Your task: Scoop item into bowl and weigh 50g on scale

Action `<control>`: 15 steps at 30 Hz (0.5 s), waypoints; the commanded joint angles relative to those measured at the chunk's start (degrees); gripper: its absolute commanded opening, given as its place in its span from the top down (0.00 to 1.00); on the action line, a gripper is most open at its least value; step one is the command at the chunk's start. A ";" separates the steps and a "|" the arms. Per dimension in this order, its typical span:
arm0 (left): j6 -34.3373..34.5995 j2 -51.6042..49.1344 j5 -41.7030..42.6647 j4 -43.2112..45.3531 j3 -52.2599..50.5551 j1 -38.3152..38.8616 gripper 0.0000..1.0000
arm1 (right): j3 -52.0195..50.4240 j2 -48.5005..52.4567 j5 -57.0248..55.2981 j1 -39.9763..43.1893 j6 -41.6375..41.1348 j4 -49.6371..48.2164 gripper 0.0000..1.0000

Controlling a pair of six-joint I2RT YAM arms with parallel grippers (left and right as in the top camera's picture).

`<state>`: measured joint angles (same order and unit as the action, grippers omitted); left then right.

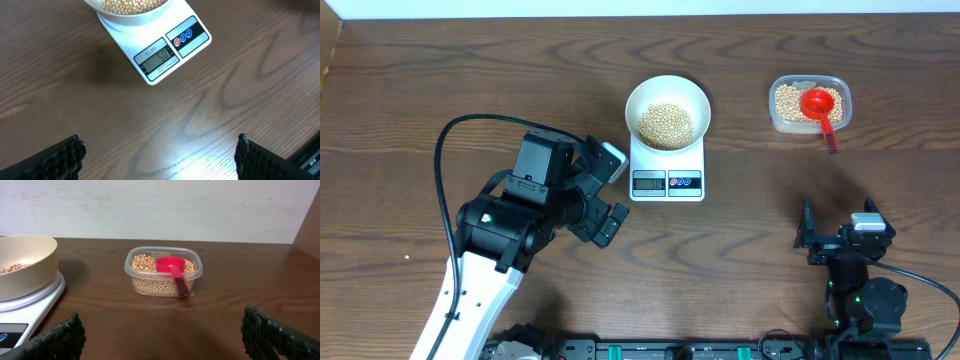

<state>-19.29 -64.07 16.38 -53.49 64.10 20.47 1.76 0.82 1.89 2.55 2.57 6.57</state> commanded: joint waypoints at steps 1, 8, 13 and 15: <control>0.52 1.20 0.04 0.57 -0.28 0.20 0.02 | -0.39 -0.52 -0.04 -0.35 -0.35 -0.11 0.01; 0.50 8.79 -2.60 3.26 -0.28 -0.61 0.02 | -0.39 -0.52 -0.04 -0.35 -0.35 -0.11 0.01; 0.52 17.00 -3.72 4.79 -0.57 -4.92 0.02 | -0.39 -0.52 -0.04 -0.35 -0.35 -0.11 0.01; 0.50 20.65 -4.09 5.99 -1.33 -7.63 0.02 | -0.39 -0.52 -0.04 -0.35 -0.35 -0.11 0.01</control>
<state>-19.29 -47.44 14.04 -48.51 64.05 15.77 1.74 0.73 1.89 2.52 2.55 6.52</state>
